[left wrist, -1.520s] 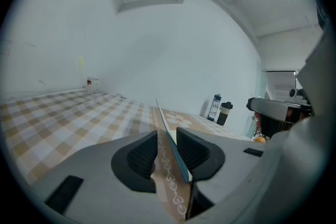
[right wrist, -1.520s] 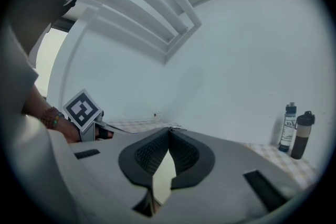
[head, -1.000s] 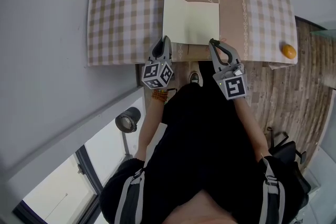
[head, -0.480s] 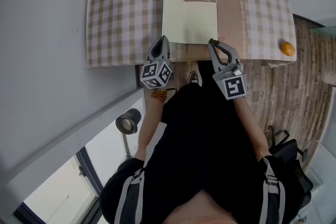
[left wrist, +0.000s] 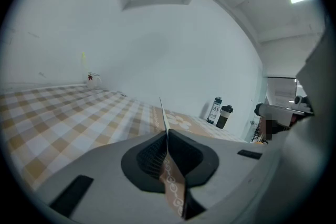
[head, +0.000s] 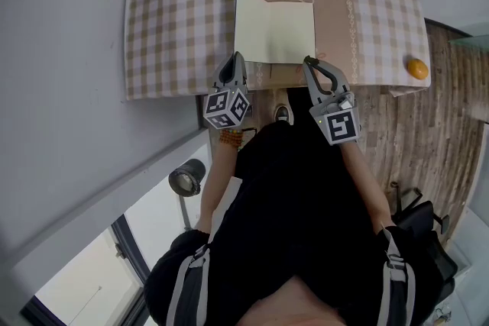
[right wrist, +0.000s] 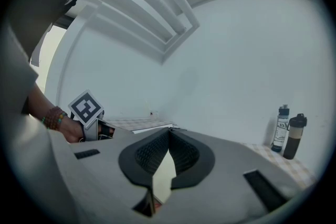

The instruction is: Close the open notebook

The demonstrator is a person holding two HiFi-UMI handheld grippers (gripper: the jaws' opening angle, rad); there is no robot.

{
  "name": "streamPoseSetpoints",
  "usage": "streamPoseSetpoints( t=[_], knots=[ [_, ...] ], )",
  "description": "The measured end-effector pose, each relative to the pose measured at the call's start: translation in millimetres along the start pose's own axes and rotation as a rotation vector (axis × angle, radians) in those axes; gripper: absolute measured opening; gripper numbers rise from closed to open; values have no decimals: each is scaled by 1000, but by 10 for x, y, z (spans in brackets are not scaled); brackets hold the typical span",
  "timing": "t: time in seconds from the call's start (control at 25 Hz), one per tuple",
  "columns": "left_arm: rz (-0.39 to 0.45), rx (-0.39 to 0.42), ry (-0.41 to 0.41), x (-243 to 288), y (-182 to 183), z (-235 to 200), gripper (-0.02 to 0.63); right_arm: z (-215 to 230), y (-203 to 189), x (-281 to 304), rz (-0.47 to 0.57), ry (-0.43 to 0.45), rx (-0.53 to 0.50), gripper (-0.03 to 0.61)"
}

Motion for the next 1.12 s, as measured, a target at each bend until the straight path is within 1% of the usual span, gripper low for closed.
streamPoseSetpoints(
  t=[0.48,0.76,0.96,1.12],
  knots=[
    [6,11,-24,3,37,79,23,-21,18,4,0,-1,2,2],
    [9,16,-54,9,65,157,21,-15,29,-18,-1,-11,13,2],
    [10,-4,-84,20,92,232,18,-16,47,-31,13,-20,13,2],
    [11,10,-104,34,99,318,18,5,47,-58,19,-28,10,2]
  ],
)
Point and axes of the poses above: the fingertips, and each gripper's own axes: x forward along the fingers, z to its right, y out of its top, the point moved 7 cm from there along -x, backward along the fingers, and after that the axes turned 3 degrees about x, right-handed, at the moved point
